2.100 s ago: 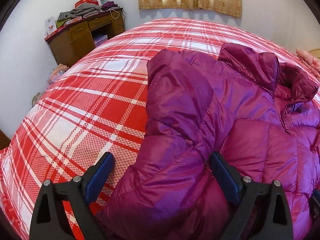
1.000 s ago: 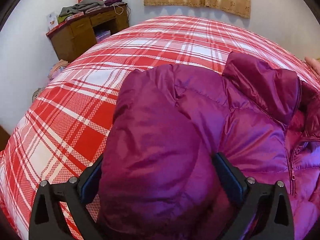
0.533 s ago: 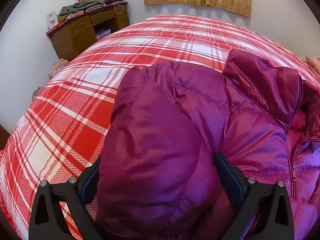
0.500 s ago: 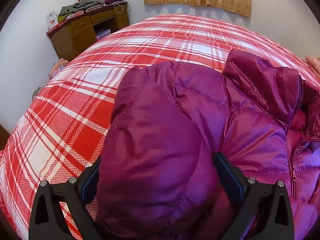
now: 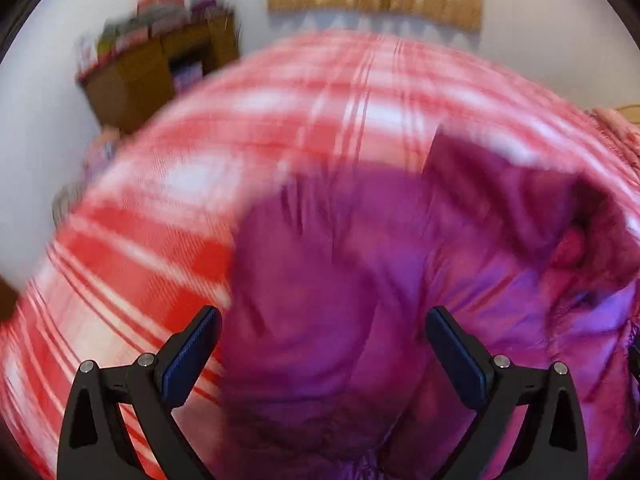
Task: Fold large clothes
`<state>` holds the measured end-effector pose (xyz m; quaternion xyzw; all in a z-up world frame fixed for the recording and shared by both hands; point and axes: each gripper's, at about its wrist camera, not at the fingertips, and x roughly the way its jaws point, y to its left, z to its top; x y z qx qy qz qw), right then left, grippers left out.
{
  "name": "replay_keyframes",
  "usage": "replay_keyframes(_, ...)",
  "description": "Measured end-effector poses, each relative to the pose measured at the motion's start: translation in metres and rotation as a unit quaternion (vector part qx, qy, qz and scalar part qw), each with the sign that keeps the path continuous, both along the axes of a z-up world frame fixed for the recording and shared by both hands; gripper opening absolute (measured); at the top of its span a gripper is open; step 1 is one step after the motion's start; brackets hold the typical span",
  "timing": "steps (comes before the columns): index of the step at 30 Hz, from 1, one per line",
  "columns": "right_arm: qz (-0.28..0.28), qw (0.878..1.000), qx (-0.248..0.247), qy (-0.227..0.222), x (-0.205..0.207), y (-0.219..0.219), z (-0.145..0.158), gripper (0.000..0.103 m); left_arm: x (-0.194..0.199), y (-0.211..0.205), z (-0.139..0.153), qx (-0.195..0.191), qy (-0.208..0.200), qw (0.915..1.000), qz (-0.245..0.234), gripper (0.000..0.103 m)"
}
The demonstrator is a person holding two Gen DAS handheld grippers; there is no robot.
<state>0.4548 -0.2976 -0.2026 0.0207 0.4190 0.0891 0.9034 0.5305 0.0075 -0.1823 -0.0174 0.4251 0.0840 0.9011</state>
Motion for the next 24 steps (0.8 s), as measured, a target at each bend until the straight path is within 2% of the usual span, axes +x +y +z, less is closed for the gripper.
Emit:
replay_keyframes(2, 0.005, 0.999, 0.029, -0.032, -0.002, -0.005, 0.026, 0.087, 0.006, -0.002, 0.026, -0.008, -0.023, 0.9996, -0.016, 0.102)
replay_keyframes(5, -0.005, 0.998, 0.038, -0.052, 0.016, -0.003, 0.056, 0.089, 0.035, -0.010, 0.058, -0.019, -0.035, 0.9988, -0.026, 0.102)
replay_keyframes(8, -0.006, 0.998, 0.040, -0.049, 0.051, 0.011, 0.077, 0.089, 0.066, -0.017, 0.066, -0.018, -0.029, 0.9991, -0.024, 0.102)
replay_keyframes(11, 0.002, 0.999, 0.030, -0.035, 0.083, 0.031, 0.084, 0.089, 0.102, -0.027, 0.060, -0.028, 0.000, 0.9992, -0.029, 0.102)
replay_keyframes(16, 0.011, 1.000, -0.008, 0.001, 0.120, 0.058, 0.074, 0.089, 0.134, -0.044, 0.033, -0.005, 0.032, 0.9988, -0.035, 0.102)
replay_keyframes(21, 0.009, 0.999, -0.032, 0.036, 0.143, 0.060, 0.052, 0.089, 0.148, -0.053, 0.010, 0.018, 0.047, 0.9976, -0.047, 0.102)
replay_keyframes(24, 0.012, 0.999, -0.024, 0.046, 0.147, 0.058, 0.044, 0.088, 0.147, -0.054, 0.006, 0.001, 0.045, 0.9971, -0.062, 0.102)
